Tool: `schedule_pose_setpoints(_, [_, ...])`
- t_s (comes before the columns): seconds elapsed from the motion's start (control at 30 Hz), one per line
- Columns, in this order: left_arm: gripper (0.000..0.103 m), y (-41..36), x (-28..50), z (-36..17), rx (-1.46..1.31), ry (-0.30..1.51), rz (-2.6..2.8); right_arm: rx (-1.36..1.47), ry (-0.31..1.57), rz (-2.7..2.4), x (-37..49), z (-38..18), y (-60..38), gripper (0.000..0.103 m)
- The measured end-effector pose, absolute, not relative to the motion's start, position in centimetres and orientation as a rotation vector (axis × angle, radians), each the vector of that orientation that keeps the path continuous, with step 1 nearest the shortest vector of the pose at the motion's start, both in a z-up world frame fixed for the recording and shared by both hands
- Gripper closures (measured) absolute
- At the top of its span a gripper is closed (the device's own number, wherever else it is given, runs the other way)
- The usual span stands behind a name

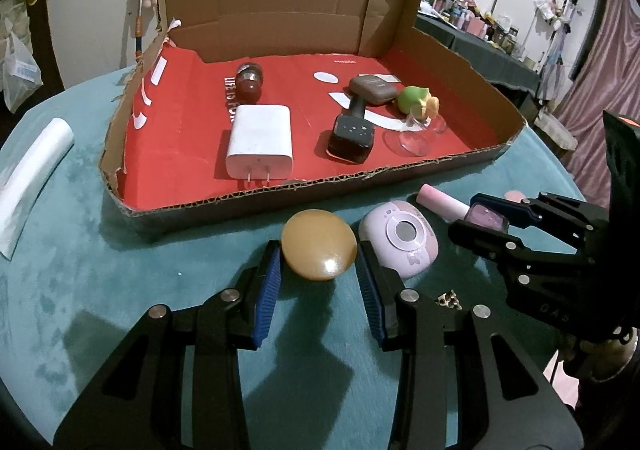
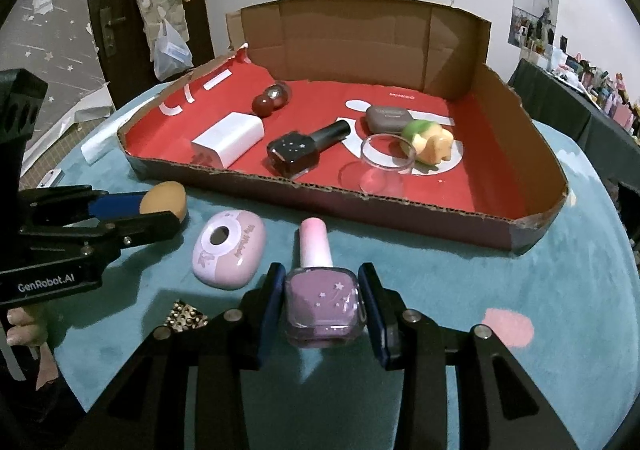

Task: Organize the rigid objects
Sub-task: 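Lift the sponge and nail polish and carry them toward the box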

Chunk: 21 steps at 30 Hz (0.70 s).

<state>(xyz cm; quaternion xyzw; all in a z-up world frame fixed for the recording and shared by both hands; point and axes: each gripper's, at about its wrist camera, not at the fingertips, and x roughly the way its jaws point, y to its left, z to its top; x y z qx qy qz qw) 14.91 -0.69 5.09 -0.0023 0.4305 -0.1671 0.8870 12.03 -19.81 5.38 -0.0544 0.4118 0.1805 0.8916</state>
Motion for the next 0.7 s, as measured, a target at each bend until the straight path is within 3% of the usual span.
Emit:
schedule_pose_setpoints(0.6, [0.067, -0.5, 14.3, 4.4, 0.006, 0.916, -0.344, -0.117, 0.902, 0.391, 11.8, 4.1, -19.7, 0.063])
schedule_pose_setpoints(0.7, [0.067, -0.3, 14.4, 3.6, -0.003, 0.94, -0.341, -0.105, 0.905, 0.399, 11.9, 4.1, -19.7, 0.058])
